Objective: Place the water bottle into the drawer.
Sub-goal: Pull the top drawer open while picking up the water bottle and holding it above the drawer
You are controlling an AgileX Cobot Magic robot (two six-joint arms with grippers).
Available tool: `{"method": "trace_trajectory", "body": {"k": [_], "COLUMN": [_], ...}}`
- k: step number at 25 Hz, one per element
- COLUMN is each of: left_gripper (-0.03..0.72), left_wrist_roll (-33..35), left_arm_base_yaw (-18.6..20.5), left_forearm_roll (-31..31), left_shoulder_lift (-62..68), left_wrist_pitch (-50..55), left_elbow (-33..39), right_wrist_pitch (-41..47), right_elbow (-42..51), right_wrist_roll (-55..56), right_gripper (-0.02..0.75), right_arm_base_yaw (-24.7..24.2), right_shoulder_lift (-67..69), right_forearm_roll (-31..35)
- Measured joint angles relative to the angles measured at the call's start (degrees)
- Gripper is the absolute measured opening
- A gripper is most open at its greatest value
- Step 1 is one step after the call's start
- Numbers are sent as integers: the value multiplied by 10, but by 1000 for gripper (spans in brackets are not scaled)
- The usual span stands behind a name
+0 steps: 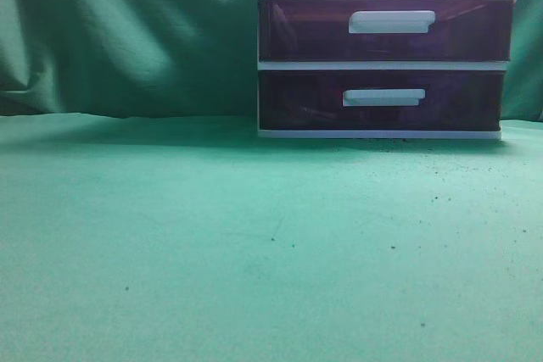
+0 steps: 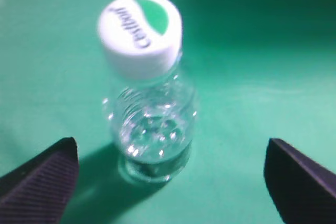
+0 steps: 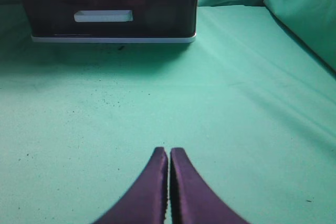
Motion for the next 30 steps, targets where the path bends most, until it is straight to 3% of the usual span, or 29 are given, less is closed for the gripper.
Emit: {"method": "trace_trajectory", "body": {"k": [5,12,20,22,23,30], "left_gripper": [633,633,312,319,272,283], "left_wrist_roll": [0,0,0,0,0,-1], "left_arm_base_yaw": [3,27,29,29,29,21], "left_forearm_roll": [4,4,4,5,5,35], "left_shoulder_lift": [80,170,193,193,193,103], "left_wrist_pitch": [-96,-113,-138,-138,-138,-108], "left_elbow": [-20,-70,-77,-77,-77,-77], "right_wrist_pitch": [0,0,0,0,0,0], "right_elbow": [0,0,0,0,0,0], "right_wrist_roll": [0,0,0,0,0,0], "right_gripper": [0,0,0,0,0,0], "right_arm_base_yaw": [0,0,0,0,0,0], "right_shoulder_lift": [0,0,0,0,0,0], "right_forearm_roll": [0,0,0,0,0,0]}}
